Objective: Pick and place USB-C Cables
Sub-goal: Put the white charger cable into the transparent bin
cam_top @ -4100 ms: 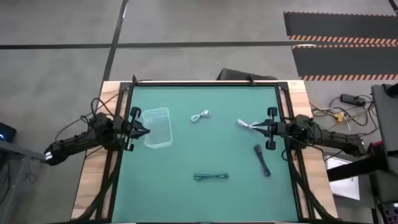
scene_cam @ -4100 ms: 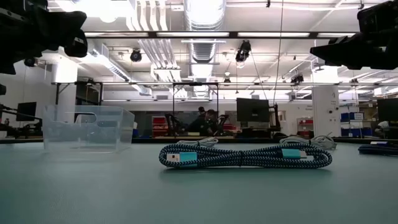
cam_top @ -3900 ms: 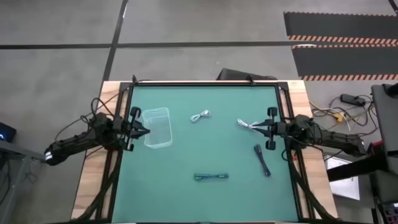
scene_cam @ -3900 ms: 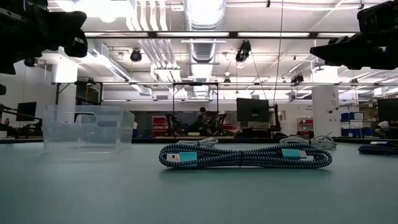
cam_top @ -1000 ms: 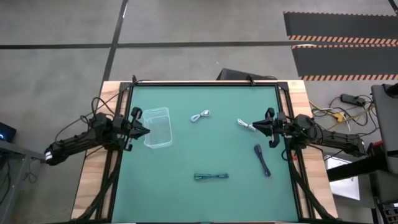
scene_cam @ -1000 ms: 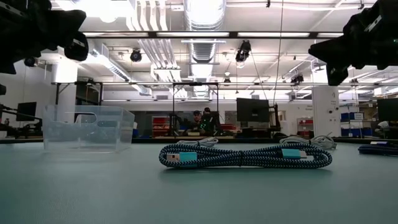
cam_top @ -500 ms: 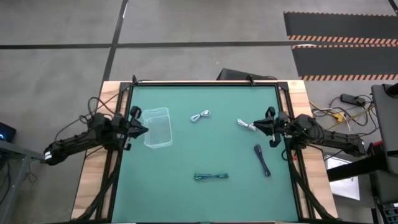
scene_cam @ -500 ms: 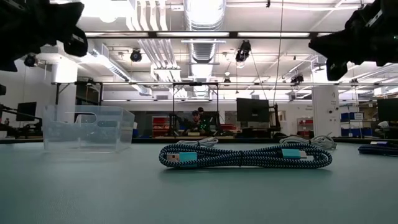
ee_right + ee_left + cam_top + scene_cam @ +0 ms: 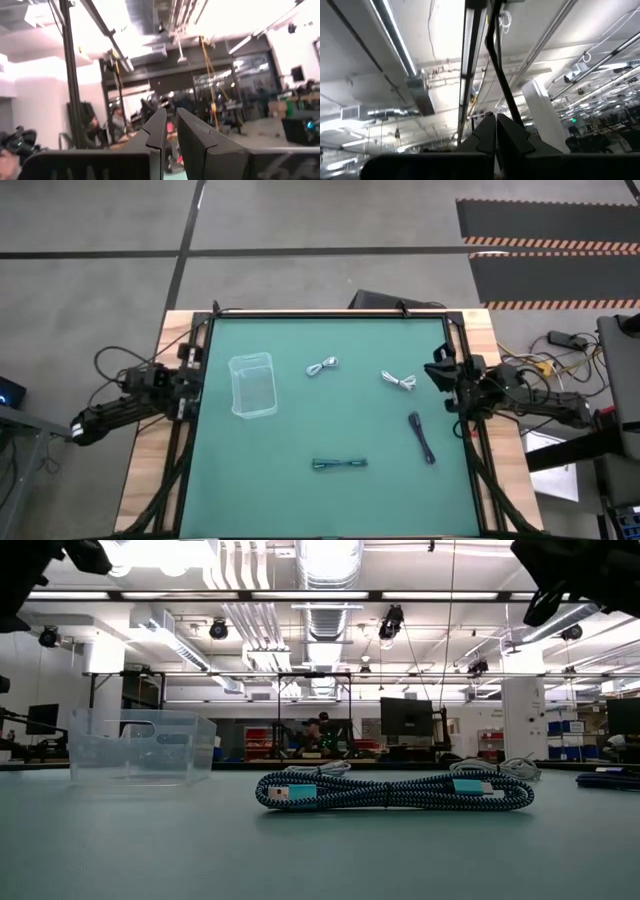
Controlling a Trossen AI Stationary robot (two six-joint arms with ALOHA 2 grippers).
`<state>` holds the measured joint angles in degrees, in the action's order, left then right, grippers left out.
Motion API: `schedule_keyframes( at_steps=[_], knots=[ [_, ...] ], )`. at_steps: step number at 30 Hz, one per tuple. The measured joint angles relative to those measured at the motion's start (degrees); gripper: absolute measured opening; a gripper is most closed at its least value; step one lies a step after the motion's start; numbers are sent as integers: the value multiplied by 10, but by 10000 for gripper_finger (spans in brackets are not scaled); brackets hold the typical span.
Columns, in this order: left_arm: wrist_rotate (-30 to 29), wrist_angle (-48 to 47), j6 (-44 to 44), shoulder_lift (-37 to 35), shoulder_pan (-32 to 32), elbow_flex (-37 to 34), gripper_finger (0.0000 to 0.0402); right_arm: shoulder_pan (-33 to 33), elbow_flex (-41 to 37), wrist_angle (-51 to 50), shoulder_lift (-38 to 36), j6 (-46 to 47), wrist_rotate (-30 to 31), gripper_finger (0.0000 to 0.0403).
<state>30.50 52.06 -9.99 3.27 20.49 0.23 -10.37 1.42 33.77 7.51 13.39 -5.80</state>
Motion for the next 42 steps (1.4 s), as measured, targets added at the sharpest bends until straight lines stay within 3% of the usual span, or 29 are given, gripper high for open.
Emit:
schedule_keyframes(
  at_steps=[8,16,20,26,31,38,42],
  knots=[
    [-25,5,49,0,0,0,0,0,3,85,87,-4,7,34],
    [-25,5,25,0,0,0,0,0,52,46,170,8,47,34],
    [-25,6,-15,0,0,0,0,0,112,-99,199,28,101,34],
    [-28,6,-33,0,0,0,0,0,239,-423,247,94,203,33],
    [-31,6,-33,0,0,0,0,0,327,-637,302,164,213,33],
    [-57,5,-32,0,0,0,0,-2,386,-782,389,208,206,33],
    [-66,5,-32,0,0,0,0,-2,396,-801,433,212,204,33]
  ],
)
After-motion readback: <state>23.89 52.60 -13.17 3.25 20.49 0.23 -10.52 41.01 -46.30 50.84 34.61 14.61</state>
